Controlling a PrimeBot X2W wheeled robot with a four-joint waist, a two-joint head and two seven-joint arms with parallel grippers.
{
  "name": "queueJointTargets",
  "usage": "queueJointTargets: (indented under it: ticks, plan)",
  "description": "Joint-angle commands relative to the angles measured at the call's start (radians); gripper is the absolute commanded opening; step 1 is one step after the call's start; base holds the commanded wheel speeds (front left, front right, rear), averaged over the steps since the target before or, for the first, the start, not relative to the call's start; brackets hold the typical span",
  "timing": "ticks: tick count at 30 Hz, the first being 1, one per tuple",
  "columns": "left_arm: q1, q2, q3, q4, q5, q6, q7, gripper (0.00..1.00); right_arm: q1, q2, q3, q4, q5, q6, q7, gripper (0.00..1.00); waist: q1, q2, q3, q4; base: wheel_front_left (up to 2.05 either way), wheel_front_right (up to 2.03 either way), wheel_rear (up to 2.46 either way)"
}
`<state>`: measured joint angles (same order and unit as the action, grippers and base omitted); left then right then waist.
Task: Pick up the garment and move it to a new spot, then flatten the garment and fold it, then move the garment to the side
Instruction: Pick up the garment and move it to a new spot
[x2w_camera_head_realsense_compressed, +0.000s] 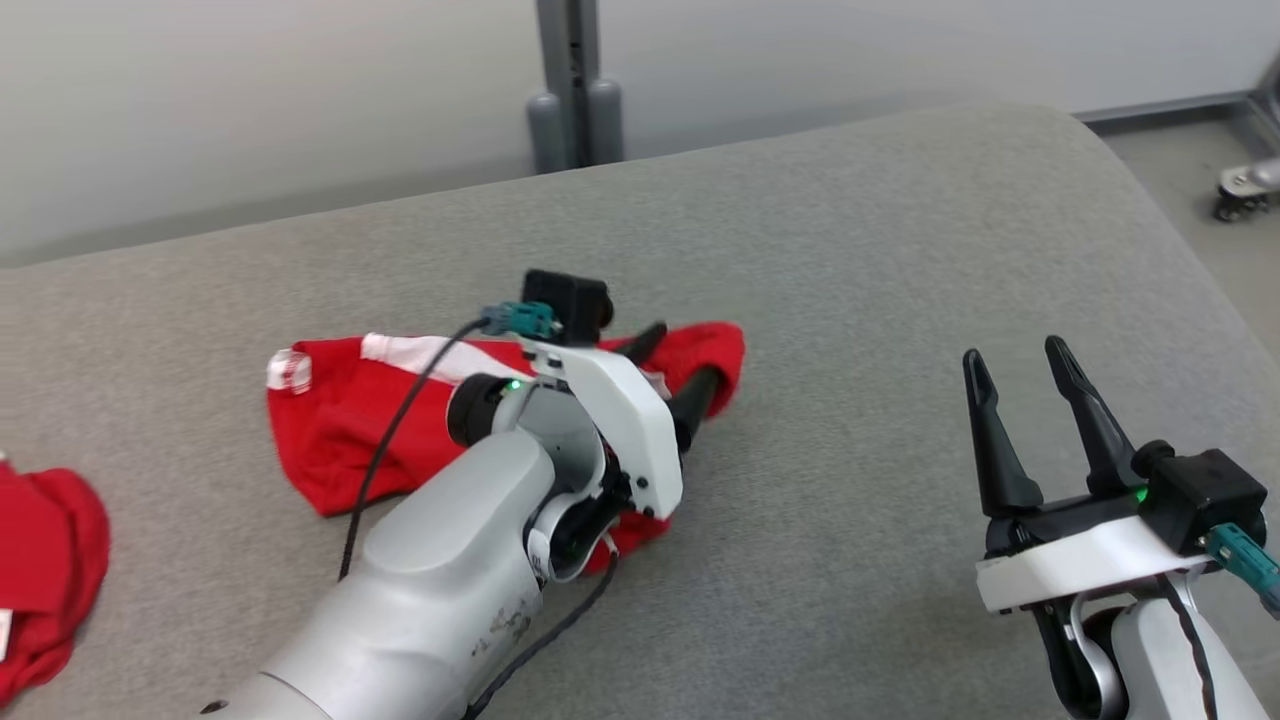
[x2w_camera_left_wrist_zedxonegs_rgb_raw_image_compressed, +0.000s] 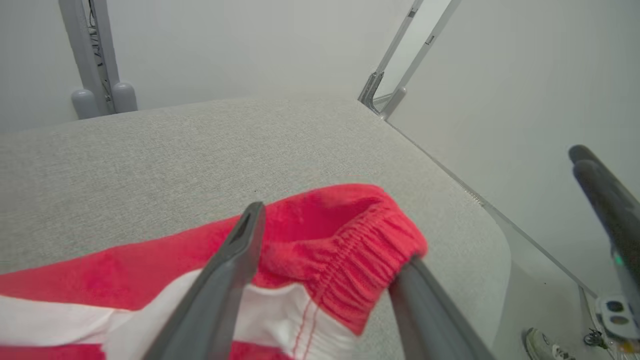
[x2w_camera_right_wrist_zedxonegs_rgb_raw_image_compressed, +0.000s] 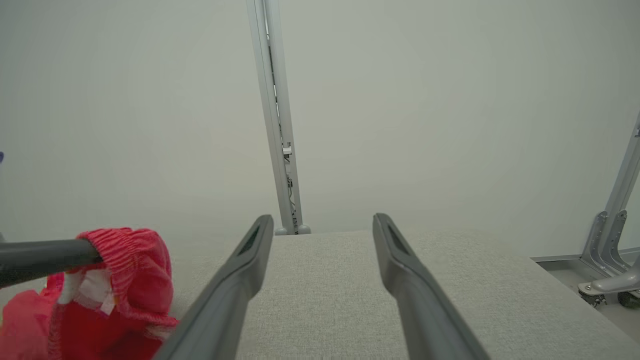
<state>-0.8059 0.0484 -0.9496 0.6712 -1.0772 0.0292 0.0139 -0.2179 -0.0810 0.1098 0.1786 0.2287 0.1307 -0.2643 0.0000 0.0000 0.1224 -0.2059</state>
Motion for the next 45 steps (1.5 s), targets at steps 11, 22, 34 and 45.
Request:
queueJointTargets:
  ticks: [11, 22, 34, 45]
  plan:
    - [0.037, 0.021, -0.121, 0.073, 0.018, -0.008, 0.199, 1.0, 0.021, -0.02, 0.003, 0.035, -0.005, 0.0, 0.0, 1.0, 0.0, 0.0, -0.033, 0.084, 0.0, 0.0, 0.0]
    - [0.086, 0.067, -0.155, -0.035, 0.007, -0.024, 0.267, 1.0, 0.042, -0.032, -0.007, 0.059, -0.003, 0.0, 0.0, 1.0, 0.0, 0.0, -0.052, 0.092, 0.0, 0.0, 0.0]
    - [0.208, 0.235, 0.048, -0.403, 0.019, 0.088, -0.073, 1.0, 0.054, -0.035, -0.026, 0.033, -0.009, 0.0, 0.0, 1.0, 0.0, 0.0, -0.058, 0.123, 0.0, 0.0, 0.0]
    - [0.467, 0.314, 0.378, -0.546, 0.262, 0.168, -0.279, 1.0, 0.06, -0.055, -0.052, -0.086, 0.013, 0.0, 0.0, 1.0, 0.0, 0.0, -0.013, 0.159, 0.0, 0.0, 0.0]
